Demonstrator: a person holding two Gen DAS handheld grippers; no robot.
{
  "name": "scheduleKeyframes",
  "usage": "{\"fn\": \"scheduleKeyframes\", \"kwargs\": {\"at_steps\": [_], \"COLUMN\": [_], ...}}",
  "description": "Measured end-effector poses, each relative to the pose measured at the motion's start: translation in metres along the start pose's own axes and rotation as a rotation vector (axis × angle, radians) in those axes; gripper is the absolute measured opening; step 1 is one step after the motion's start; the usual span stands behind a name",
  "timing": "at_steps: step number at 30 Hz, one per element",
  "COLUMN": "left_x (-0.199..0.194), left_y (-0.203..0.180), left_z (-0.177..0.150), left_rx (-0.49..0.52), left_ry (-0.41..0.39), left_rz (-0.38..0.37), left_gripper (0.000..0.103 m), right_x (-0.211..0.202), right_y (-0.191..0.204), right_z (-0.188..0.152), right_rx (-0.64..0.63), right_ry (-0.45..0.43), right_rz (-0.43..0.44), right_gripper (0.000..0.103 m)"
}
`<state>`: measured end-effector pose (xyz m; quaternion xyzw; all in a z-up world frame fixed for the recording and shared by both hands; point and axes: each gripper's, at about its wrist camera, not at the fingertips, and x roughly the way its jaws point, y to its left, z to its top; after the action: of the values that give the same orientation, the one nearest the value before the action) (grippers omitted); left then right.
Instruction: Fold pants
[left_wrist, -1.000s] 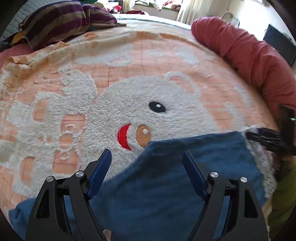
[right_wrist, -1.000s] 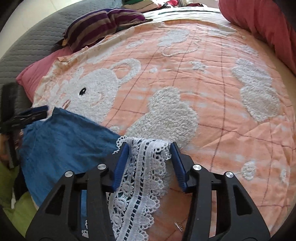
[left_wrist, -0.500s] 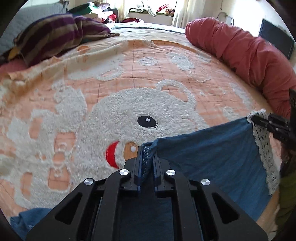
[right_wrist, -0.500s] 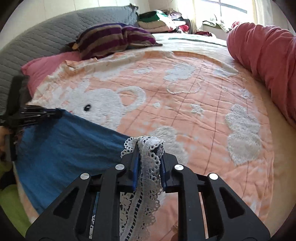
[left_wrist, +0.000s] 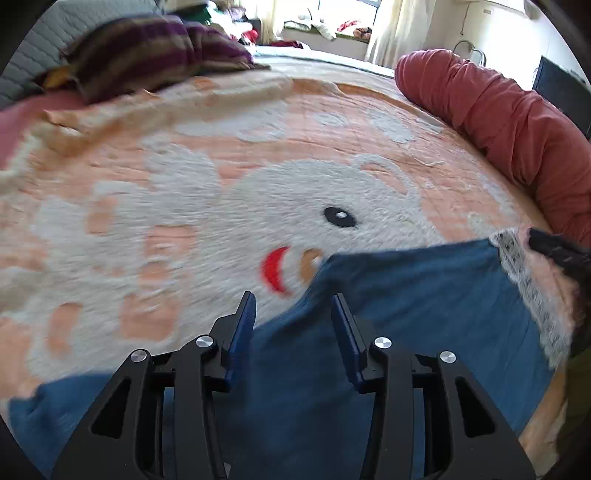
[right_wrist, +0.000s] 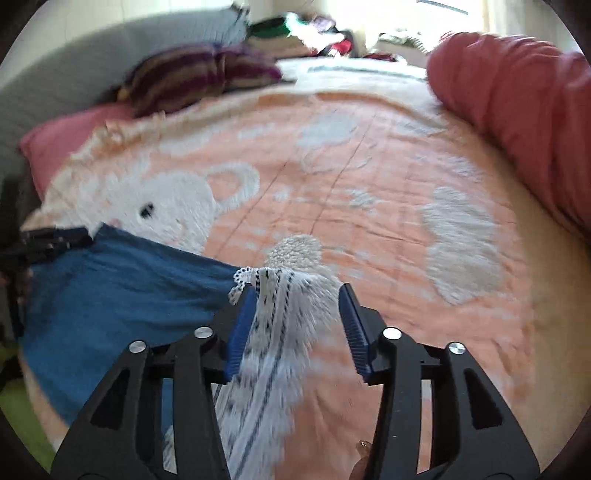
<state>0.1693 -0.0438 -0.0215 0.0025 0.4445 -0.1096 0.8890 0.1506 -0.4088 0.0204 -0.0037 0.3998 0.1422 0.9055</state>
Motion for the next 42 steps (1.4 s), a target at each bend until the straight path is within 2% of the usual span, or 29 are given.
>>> {"fn": "scheduleKeyframes", "kwargs": {"at_steps": [2, 4, 8, 11, 15, 16, 17, 18, 19, 21, 24, 28, 34, 37, 39, 42], "left_x": [-0.022, -0.044, -0.071, -0.078, -0.077, -0.075, -0.073, -0.073, -0.072, -0.07, -0.07, -0.071, -0.067, -0.076, -0.089, -0.116], "left_y": [0.004, 0.006, 0.003, -0.004, -0.01, -0.009, -0.008, -0.008, -0.009, -0.01, -0.009, -0.002, 0.006, 0.009, 0.016, 0.033], "left_z": [-0.013, -0.031, -0.071, -0.095, -0.114, -0.115, -0.117, -0.118, -0.118, -0.118, -0.118, -0.119, -0.121, -0.121, -0.118, -0.109], "left_rx": [-0.002, -0.015, -0.013, 0.022, 0.054, 0.056, 0.05, 0.044, 0.05, 0.06, 0.061, 0.033, -0.007, -0.036, -0.073, -0.113], "left_ry": [-0.029, -0.038, -0.024, 0.018, 0.052, 0.059, 0.069, 0.072, 0.074, 0.079, 0.083, 0.08, 0.071, 0.05, 0.014, -0.062], "left_rz": [-0.013, -0.06, -0.113, -0.098, -0.039, -0.028, -0.023, -0.018, -0.012, 0.0, 0.002, -0.006, -0.036, -0.052, -0.063, -0.005], "left_gripper": [0.042, 0.047, 0.047, 0.047, 0.048, 0.05, 0.052, 0.052, 0.053, 0.054, 0.054, 0.054, 0.054, 0.056, 0.062, 0.062], "right_x": [-0.021, -0.037, -0.051, -0.047, -0.032, -0.029, -0.028, -0.029, -0.032, -0.038, -0.049, -0.045, -0.036, -0.052, -0.069, -0.09], "right_y": [-0.002, -0.001, 0.002, 0.008, 0.01, 0.012, 0.015, 0.021, 0.022, 0.024, 0.028, 0.025, 0.014, 0.013, 0.016, 0.028], "right_z": [-0.013, -0.03, -0.064, -0.081, -0.094, -0.097, -0.098, -0.099, -0.099, -0.097, -0.093, -0.098, -0.107, -0.1, -0.093, -0.08], "right_rx": [0.025, 0.045, 0.079, 0.103, 0.126, 0.136, 0.126, 0.096, 0.076, 0.065, 0.032, 0.039, 0.114, 0.103, 0.068, 0.012], "right_ry": [-0.002, 0.012, 0.077, 0.119, 0.157, 0.163, 0.168, 0.169, 0.167, 0.154, 0.136, 0.165, 0.166, 0.134, 0.086, -0.006], "right_rz": [0.029, 0.067, 0.138, 0.177, 0.176, 0.187, 0.205, 0.202, 0.192, 0.19, 0.148, 0.11, 0.132, 0.095, 0.07, 0.062], "right_gripper": [0.042, 0.043, 0.043, 0.043, 0.042, 0.041, 0.031, 0.025, 0.024, 0.012, 0.008, 0.008, 0.012, 0.03, 0.046, 0.052]}}
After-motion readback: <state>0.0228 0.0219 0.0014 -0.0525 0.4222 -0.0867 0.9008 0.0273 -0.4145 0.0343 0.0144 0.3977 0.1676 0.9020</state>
